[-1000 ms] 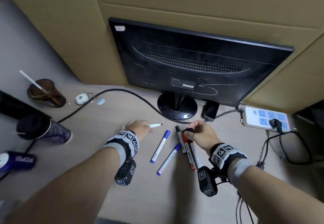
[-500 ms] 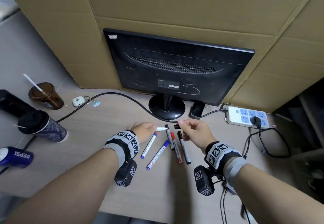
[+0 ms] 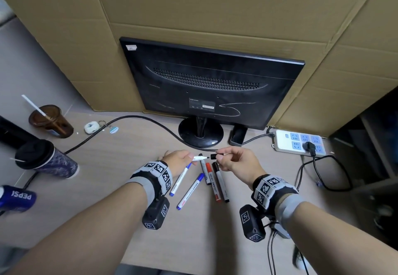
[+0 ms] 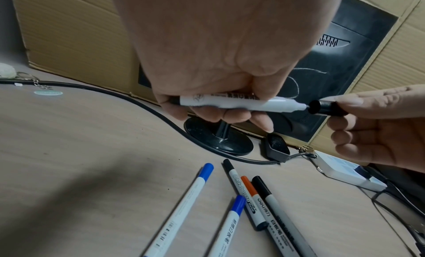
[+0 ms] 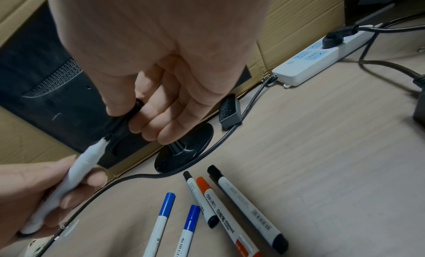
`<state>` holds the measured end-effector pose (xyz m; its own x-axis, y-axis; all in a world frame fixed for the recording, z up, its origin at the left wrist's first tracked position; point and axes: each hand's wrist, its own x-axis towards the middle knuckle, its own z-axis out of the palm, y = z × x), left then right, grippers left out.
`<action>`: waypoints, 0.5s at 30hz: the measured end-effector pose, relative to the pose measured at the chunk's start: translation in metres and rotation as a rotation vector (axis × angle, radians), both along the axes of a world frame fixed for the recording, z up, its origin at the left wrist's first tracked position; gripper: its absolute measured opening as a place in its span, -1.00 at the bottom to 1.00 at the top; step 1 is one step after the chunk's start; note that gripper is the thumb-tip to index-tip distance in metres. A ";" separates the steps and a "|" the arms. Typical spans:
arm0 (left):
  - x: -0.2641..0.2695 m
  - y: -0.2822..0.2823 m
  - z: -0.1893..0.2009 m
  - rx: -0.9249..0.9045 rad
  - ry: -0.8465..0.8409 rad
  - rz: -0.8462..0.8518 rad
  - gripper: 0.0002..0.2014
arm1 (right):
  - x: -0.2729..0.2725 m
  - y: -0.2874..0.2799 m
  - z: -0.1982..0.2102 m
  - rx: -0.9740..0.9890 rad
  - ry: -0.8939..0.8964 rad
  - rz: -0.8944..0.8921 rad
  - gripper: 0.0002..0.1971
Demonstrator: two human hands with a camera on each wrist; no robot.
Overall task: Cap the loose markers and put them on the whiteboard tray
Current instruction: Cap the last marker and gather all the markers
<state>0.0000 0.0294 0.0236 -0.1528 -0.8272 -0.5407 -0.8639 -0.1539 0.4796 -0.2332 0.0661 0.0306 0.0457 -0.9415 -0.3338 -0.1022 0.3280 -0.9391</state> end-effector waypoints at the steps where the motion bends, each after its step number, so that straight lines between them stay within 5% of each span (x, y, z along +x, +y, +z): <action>1: 0.000 -0.001 0.000 0.004 0.003 -0.001 -0.57 | 0.001 -0.001 -0.001 -0.005 -0.001 0.002 -0.85; 12: -0.011 -0.007 0.006 0.042 0.093 0.048 -0.66 | 0.008 -0.010 -0.001 -0.032 0.037 0.070 -0.79; 15: -0.012 -0.012 0.004 0.059 0.145 0.034 -0.52 | 0.008 -0.014 -0.001 0.008 0.029 0.060 -0.81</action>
